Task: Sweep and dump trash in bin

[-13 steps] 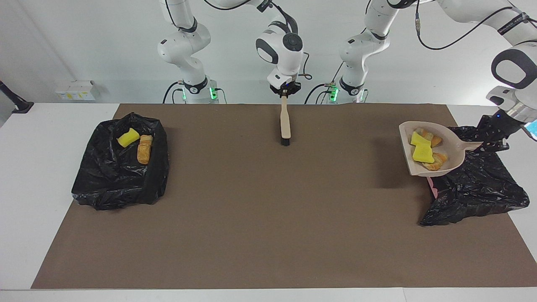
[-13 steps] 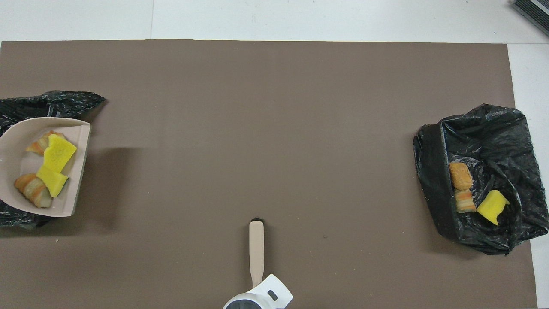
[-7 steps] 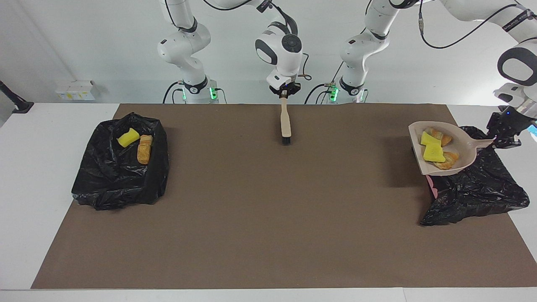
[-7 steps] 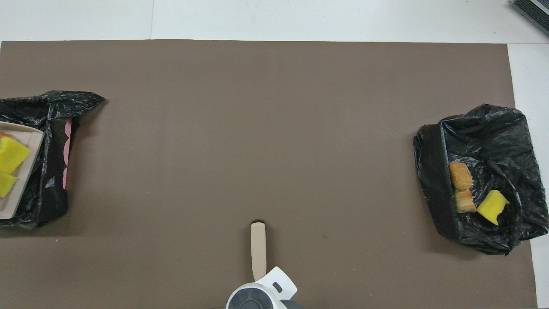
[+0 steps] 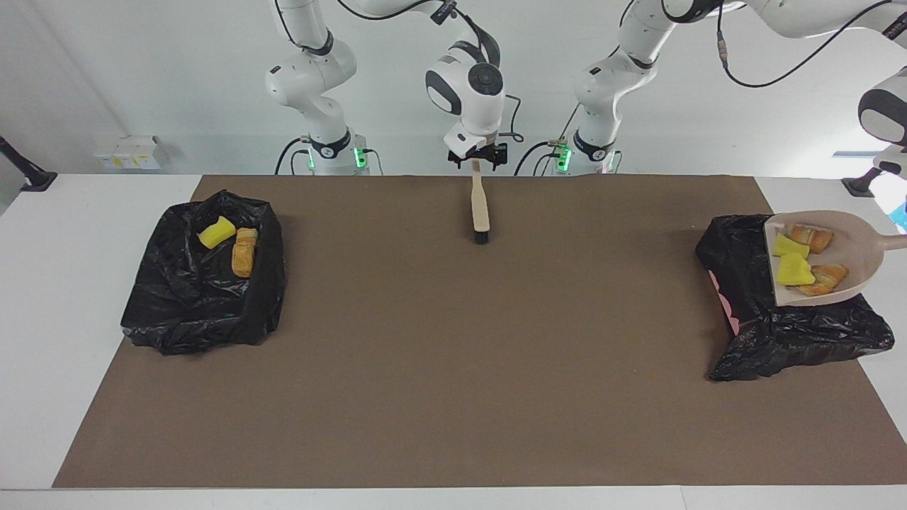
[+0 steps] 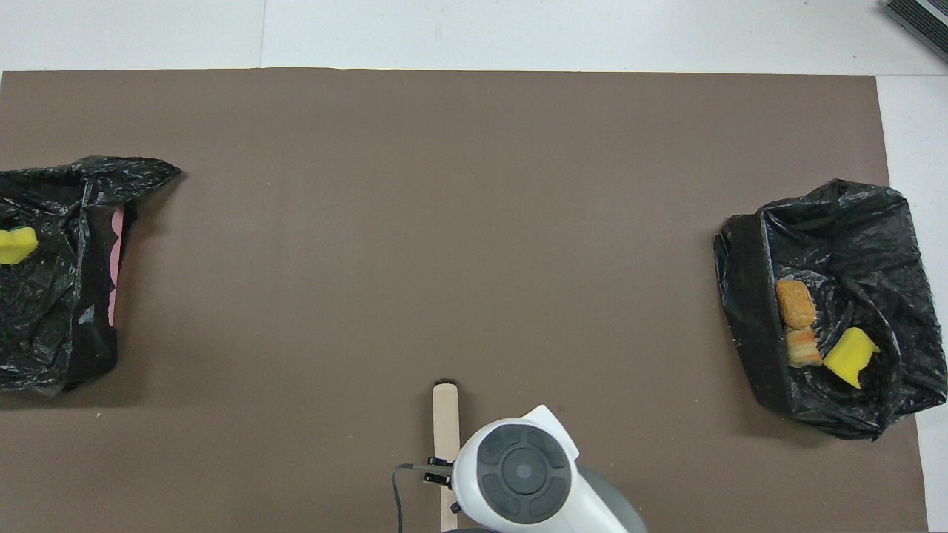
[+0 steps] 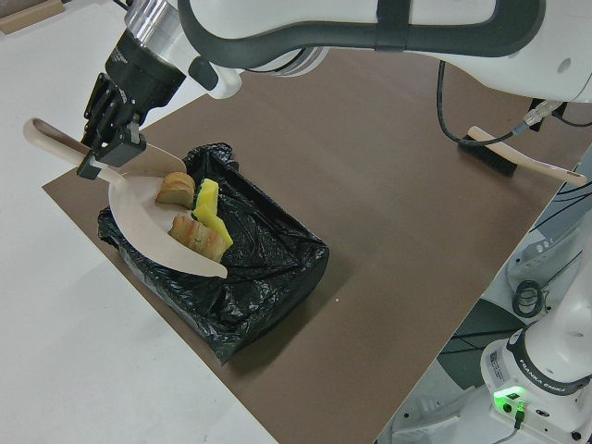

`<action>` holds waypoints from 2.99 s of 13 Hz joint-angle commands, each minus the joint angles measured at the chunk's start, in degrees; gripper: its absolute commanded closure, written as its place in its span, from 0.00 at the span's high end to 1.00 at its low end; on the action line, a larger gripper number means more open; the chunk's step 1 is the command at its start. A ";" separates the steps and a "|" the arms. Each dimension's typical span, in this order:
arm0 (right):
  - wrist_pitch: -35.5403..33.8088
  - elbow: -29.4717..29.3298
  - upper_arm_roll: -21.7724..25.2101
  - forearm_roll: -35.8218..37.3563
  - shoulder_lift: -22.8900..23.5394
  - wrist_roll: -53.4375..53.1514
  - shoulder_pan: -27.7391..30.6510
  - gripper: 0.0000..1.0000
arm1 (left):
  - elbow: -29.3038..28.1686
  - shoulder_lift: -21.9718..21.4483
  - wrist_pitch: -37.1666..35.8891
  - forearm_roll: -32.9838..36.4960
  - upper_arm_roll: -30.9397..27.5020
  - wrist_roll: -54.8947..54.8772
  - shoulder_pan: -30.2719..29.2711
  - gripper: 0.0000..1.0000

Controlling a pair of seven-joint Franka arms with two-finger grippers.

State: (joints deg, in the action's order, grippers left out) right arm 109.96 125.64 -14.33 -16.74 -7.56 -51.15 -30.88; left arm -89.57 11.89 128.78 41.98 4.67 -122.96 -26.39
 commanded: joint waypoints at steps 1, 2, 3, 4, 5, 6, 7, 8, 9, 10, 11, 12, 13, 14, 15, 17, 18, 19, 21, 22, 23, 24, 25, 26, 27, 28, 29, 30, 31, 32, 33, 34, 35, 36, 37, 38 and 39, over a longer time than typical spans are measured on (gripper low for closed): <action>-7.72 -2.49 -0.26 -0.31 -3.60 5.85 6.69 1.00 | -0.17 -1.34 1.21 3.98 -0.54 0.97 1.34 0.00; -9.48 -4.25 -0.26 -0.31 -3.95 9.63 9.76 1.00 | -0.26 -1.87 0.95 3.98 -0.54 1.75 1.34 0.00; -10.63 -5.92 -0.18 -0.31 -4.48 12.97 13.01 1.00 | -0.87 -2.83 0.17 3.98 -0.54 2.72 1.43 0.00; -10.91 -7.76 -0.17 -0.31 -4.92 16.23 16.26 1.00 | -2.53 -5.02 -0.71 4.07 -0.62 4.38 2.56 0.00; -11.26 -9.87 -0.09 -0.05 -4.84 20.35 19.51 1.00 | -3.41 -6.34 -2.02 4.59 -0.63 5.70 3.53 0.00; -13.17 -13.20 -0.17 1.35 -4.23 26.22 22.94 1.00 | -3.60 -6.53 -2.91 4.95 -0.54 6.32 3.72 0.00; -15.72 -16.19 -0.17 3.62 -3.61 30.80 25.50 1.00 | -3.68 -6.53 -3.44 4.86 -0.36 6.85 3.72 0.00; -16.79 -18.65 -0.26 5.91 -2.56 33.89 27.35 1.00 | -3.95 -6.62 -3.88 4.51 -0.27 8.07 3.72 0.00; -17.84 -20.94 -0.18 8.02 -1.51 34.53 28.76 1.00 | -3.95 -6.79 -5.71 4.25 -0.10 10.09 3.98 0.00; -19.85 -23.57 -0.17 9.43 -0.36 34.97 30.25 1.00 | -3.95 -7.06 -8.60 3.81 -0.01 12.02 5.81 0.00; -22.14 -27.17 -0.26 10.66 1.13 34.98 31.57 1.00 | -3.95 -7.23 -12.81 1.81 -0.01 16.13 7.22 0.00; -24.25 -30.77 -0.18 11.98 3.58 34.89 32.46 1.00 | -3.95 -7.58 -16.24 0.13 -0.01 21.48 8.02 0.00; -26.36 -34.98 -0.17 14.34 6.47 34.89 32.64 1.00 | -4.12 -7.85 -18.80 -0.58 0.08 24.84 10.03 0.00; -27.07 -38.85 -0.26 17.41 8.94 34.98 32.73 1.00 | -4.39 -8.20 -21.43 -2.50 0.08 27.92 11.09 0.00; -27.08 -41.42 -0.09 20.05 10.88 34.98 32.82 1.00 | -4.56 -8.38 -23.72 -4.96 -0.01 31.78 12.06 0.00; -26.99 -43.37 0.79 22.01 11.86 34.98 34.04 1.00 | -7.79 -10.74 -26.72 -8.83 -0.01 38.89 15.21 0.00; -27.08 -43.29 0.88 22.19 11.78 34.81 34.40 1.00 | -10.25 -12.14 -27.87 -10.50 0.08 43.90 16.80 0.00; -27.08 -42.68 0.97 22.54 10.99 34.46 34.75 1.00 | -12.19 -13.29 -29.44 -12.35 0.08 49.25 18.55 0.00; -27.08 -40.23 0.88 22.37 9.59 34.28 35.72 1.00 | -13.61 -14.00 -33.30 -17.26 0.08 59.36 22.16 0.00; -26.91 -39.34 0.88 22.28 9.06 34.36 36.07 1.00 | -13.88 -13.92 -34.81 -19.55 0.08 64.03 24.18 0.00; -26.90 -37.85 0.97 22.19 7.92 34.36 36.33 1.00 | -14.75 -13.92 -35.60 -20.88 0.08 68.86 26.89 0.00; -26.38 -35.75 0.88 21.93 6.69 34.28 37.38 1.00 | -15.98 -13.92 -35.61 -23.24 0.08 73.95 28.92 0.00; -26.12 -35.38 0.88 21.66 6.51 34.36 38.26 1.00 | -16.77 -13.65 -35.52 -26.74 0.08 79.57 31.03 0.00; -26.03 -35.38 0.88 21.31 6.68 34.97 39.22 1.00 | -17.30 -13.04 -35.09 -30.00 0.08 85.98 32.97 0.00; -26.11 -35.20 0.88 21.31 6.42 34.89 39.15 1.00 | -17.92 -12.78 -34.30 -33.16 0.08 93.70 35.33 0.00; -26.29 -33.98 0.88 21.31 5.63 34.89 38.97 1.00 | -18.18 -12.25 -33.42 -34.50 0.08 100.31 38.06 0.00; -26.12 -33.36 0.88 21.31 5.19 34.98 38.97 1.00 | -18.19 -11.29 -32.11 -34.77 0.08 104.63 40.61 0.00; -26.11 -33.62 0.79 21.31 5.45 34.98 38.88 1.00 | -18.19 -10.32 -30.44 -36.43 0.08 109.20 42.89 0.00; -26.11 -33.79 0.79 21.31 5.54 35.07 38.80 1.00 | -18.01 -8.92 -28.77 -38.79 0.08 113.34 44.83 0.00; -26.11 -33.88 0.71 21.31 5.54 35.15 38.71 1.00 | -18.10 -7.43 -26.15 -40.21 0.08 117.56 46.85 0.00; -26.11 -33.88 0.44 21.40 5.54 35.16 38.62 1.00 | -18.01 -5.76 -23.34 -40.66 0.08 121.95 49.05 0.00; -26.11 -34.14 0.27 21.40 5.71 35.16 38.62 1.00 | -17.92 -4.35 -20.87 -41.71 0.08 125.04 50.72 0.00; -26.11 -34.50 0.18 21.31 5.71 35.16 38.53 1.00 | -17.92 -3.38 -18.76 -42.24 0.08 126.81 51.96 0.00; -26.29 -34.76 0.09 21.22 5.63 36.03 38.53 1.00 | -17.92 -2.67 -17.00 -42.77 0.08 129.18 53.10 0.00; -26.90 -34.68 0.18 21.14 5.28 36.82 38.36 1.00 | -17.40 -1.19 -15.24 -43.91 -0.01 133.38 55.03 0.00; -26.99 -34.59 0.18 20.26 5.10 37.17 38.35 1.00 | -17.40 -0.56 -12.87 -44.35 -0.01 136.46 56.09 0.00; -26.91 -34.76 0.18 19.65 5.10 37.18 38.44 1.00 | -17.22 0.40 -11.37 -45.75 0.08 138.93 56.54 0.00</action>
State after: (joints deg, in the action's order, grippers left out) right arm 83.23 90.06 -13.97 4.20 -1.20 -16.06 7.05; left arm -107.14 11.41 114.70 -1.70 5.91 11.78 28.18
